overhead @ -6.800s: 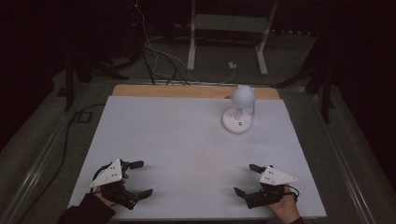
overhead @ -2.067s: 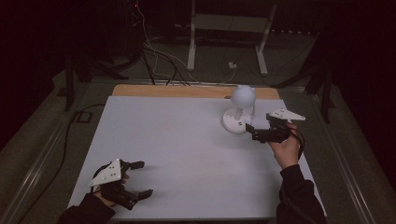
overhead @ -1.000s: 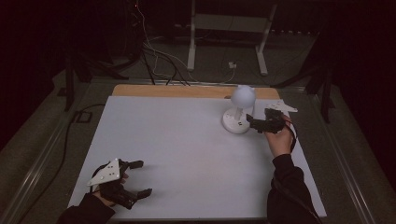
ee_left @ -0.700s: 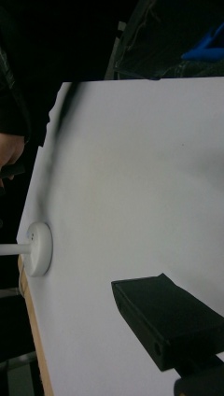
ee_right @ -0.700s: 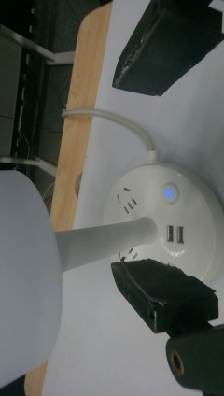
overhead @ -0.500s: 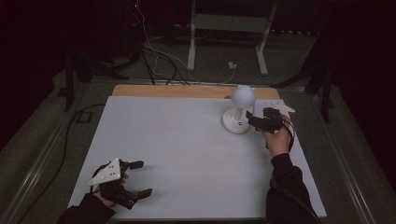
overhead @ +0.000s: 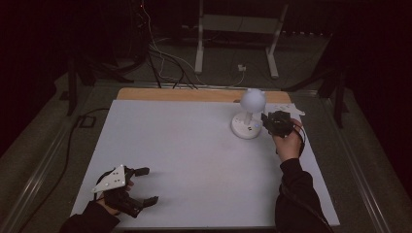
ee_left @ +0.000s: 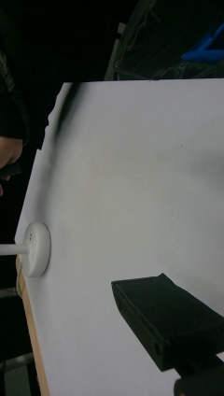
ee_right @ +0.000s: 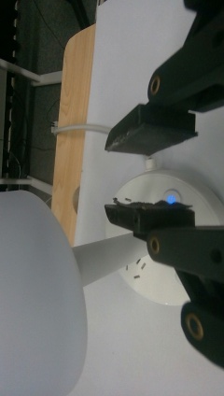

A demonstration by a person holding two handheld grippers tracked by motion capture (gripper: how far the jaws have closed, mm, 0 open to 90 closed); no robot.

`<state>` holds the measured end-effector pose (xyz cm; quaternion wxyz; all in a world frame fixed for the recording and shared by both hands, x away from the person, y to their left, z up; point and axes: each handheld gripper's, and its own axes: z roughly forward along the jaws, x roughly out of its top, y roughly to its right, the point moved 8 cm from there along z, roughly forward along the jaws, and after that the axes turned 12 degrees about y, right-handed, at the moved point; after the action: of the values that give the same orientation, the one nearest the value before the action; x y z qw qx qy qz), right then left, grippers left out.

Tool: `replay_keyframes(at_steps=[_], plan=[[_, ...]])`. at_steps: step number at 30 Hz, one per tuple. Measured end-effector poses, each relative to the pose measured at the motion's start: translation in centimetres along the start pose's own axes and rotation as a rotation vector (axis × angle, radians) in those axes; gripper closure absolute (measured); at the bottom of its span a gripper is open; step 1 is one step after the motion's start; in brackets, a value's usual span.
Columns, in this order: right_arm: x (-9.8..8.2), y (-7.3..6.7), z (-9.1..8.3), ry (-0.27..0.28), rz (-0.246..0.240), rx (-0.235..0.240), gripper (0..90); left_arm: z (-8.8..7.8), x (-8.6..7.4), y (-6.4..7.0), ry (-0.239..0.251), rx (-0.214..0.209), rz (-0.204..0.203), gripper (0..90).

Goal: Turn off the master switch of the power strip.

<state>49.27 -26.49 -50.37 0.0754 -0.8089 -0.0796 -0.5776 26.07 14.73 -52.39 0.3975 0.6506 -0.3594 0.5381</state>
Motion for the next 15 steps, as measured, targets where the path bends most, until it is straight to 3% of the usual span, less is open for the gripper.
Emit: replay_keyframes(at_steps=[7,12,13,15], plan=[[-0.49,-0.72,0.29,-0.002,-0.014,0.019,77.3,0.01,-0.04,0.0,-0.004,-0.003,-0.004,0.4],[-0.77,-0.95,0.5,-0.005,-0.008,0.012,85.0,0.01,-0.04,0.01,-0.004,-0.006,-0.007,0.3],[-0.75,-0.97,0.57,-0.001,-0.01,0.002,89.9,0.01,-0.06,0.0,-0.006,-0.005,-0.007,0.3],[-0.75,-1.01,0.61,-0.003,-0.001,0.0,90.0,0.0,-0.04,0.0,-0.004,-0.005,-0.008,0.4]])
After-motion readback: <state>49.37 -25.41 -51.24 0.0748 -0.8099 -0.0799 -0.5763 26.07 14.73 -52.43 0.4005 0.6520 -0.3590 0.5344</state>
